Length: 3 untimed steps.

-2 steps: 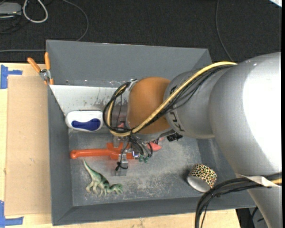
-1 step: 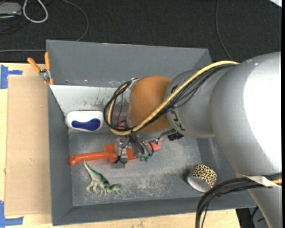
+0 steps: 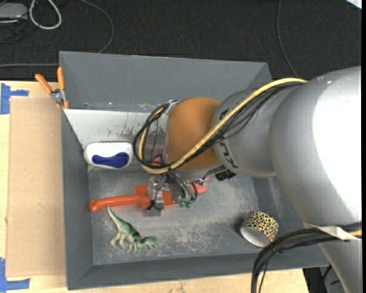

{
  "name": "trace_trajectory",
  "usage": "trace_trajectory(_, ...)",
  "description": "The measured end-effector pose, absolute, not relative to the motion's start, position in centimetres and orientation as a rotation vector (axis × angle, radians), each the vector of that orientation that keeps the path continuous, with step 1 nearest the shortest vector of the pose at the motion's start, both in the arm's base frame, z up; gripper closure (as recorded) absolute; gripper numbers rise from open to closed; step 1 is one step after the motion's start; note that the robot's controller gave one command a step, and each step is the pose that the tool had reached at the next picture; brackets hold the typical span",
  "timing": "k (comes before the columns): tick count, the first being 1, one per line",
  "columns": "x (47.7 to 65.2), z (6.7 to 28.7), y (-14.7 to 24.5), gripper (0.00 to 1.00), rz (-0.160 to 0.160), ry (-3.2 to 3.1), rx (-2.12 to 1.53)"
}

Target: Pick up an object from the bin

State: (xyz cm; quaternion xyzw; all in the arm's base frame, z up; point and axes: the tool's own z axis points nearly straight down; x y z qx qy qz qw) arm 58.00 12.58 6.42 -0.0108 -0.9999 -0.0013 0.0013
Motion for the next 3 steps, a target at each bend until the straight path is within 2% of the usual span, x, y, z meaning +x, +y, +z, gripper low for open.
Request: trace_trajectory(3, 58.0, 9.2, 12.5, 1.0, -0.006, -3.138, -0.044)
